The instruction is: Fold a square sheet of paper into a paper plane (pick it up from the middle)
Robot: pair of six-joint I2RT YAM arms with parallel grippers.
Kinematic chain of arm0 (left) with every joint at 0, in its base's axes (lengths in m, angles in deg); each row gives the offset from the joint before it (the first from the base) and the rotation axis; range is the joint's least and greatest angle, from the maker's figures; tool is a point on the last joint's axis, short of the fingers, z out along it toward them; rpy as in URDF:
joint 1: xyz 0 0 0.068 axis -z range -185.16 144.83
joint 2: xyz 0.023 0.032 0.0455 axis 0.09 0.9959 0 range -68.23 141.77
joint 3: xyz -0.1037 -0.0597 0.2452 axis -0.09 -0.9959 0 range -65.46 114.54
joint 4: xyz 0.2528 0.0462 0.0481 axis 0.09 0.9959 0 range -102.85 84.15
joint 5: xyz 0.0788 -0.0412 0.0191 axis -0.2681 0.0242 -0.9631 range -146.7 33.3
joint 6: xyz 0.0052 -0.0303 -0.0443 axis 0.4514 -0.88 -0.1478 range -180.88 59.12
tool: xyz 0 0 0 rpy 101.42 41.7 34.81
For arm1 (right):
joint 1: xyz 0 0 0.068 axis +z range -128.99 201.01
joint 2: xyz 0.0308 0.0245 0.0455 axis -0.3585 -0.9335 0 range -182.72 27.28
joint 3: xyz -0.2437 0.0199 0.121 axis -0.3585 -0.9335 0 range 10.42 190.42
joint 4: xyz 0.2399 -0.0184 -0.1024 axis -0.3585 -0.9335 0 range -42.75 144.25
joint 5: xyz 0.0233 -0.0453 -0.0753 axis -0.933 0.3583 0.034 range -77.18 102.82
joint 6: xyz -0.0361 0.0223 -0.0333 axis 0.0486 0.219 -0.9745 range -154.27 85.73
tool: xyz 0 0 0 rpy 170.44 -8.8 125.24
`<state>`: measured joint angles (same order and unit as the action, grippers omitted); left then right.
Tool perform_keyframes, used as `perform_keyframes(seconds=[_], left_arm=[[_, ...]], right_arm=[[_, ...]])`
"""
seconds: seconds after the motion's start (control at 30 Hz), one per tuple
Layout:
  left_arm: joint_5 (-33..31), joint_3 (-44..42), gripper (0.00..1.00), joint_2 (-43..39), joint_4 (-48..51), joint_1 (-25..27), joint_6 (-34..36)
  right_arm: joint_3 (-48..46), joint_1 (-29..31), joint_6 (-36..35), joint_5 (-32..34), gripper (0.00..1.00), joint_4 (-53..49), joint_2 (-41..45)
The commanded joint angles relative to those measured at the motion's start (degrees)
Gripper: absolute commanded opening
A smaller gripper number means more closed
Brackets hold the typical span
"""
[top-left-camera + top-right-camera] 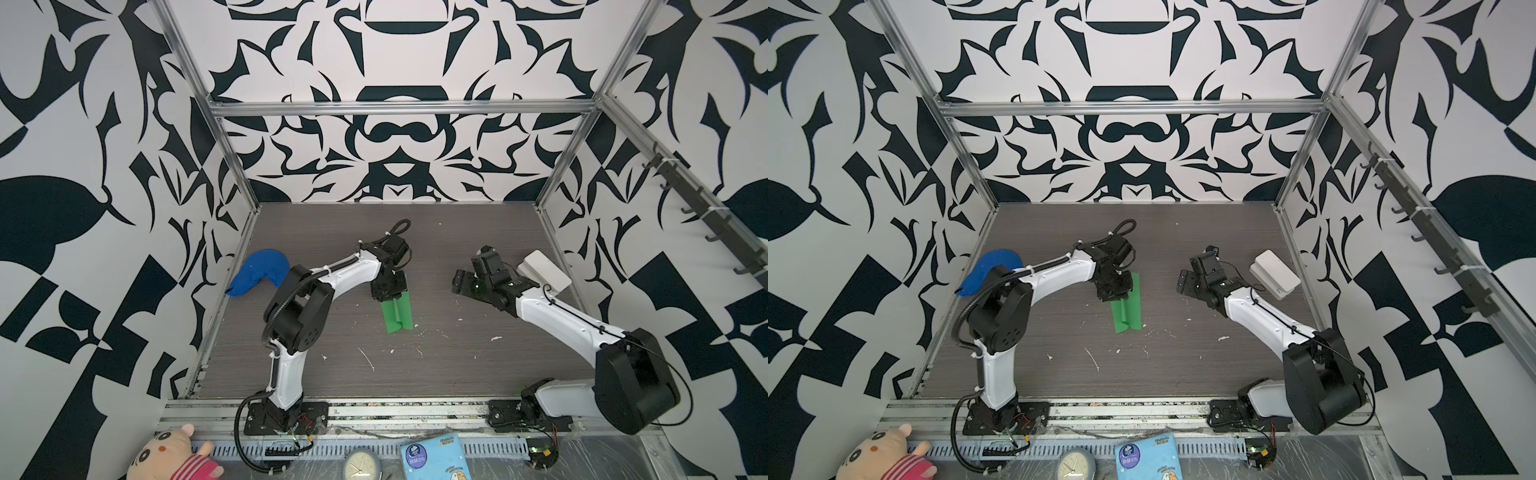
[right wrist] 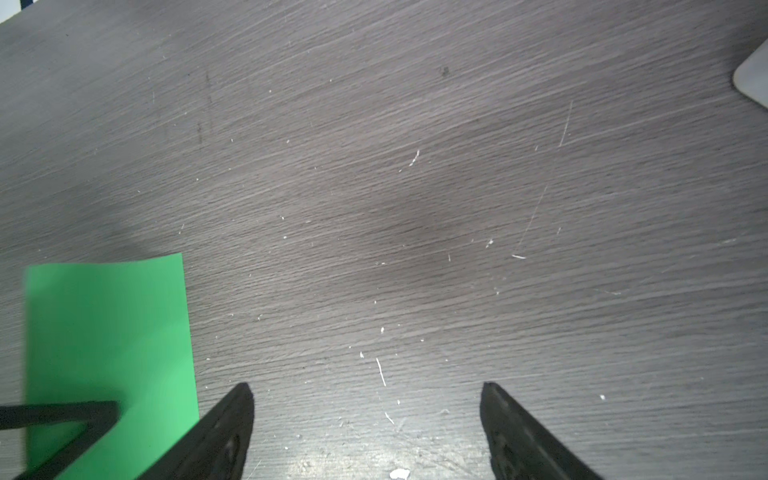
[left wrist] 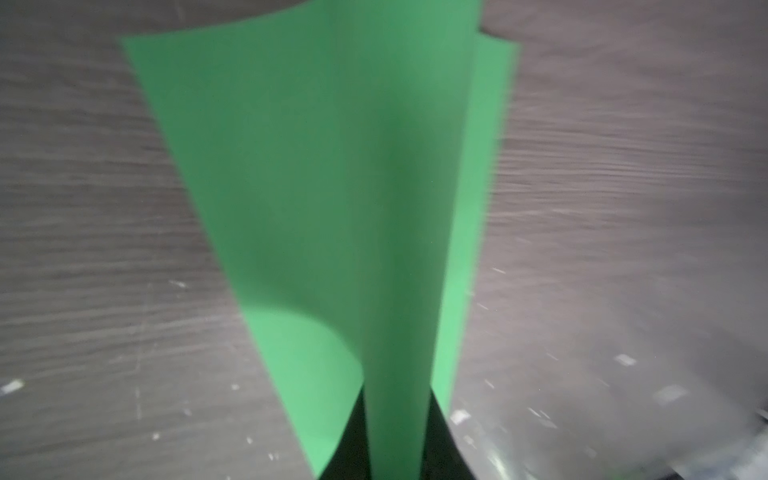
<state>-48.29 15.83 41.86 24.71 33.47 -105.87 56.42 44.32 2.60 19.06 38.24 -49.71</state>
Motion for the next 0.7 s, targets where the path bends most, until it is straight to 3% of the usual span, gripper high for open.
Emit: perform_keyframes(seconds=[0.0, 0.2, 0.37, 0.5, 0.67], left_arm=[[8.9, -3.1, 0.17, -6.5, -9.5, -2.0, -0.3], [19.7, -12.4, 0.2, -10.3, -27.2, -5.4, -3.8], [24.4, -15.7, 0.2, -6.0, -32.1, -7.7, -3.3], [24.2, -14.5, 0.21, -2.6, -28.0, -8.1, 0.2], [21.3, -12.3, 0.23, 0.5, -20.7, -8.1, 3.1]], right_arm=[[1.5, -0.2, 0.6, -0.3, 0.89, 1.2, -0.8], [0.8, -0.3, -2.0, -10.8, 0.88, 8.1, -2.1], [2.0, -0.3, -3.7, -20.3, 0.85, 10.8, -5.3], [3.4, -0.2, -3.1, -24.6, 0.8, 11.2, -8.9], [6.6, 1.3, -3.3, -25.0, 0.73, 9.2, -13.6]])
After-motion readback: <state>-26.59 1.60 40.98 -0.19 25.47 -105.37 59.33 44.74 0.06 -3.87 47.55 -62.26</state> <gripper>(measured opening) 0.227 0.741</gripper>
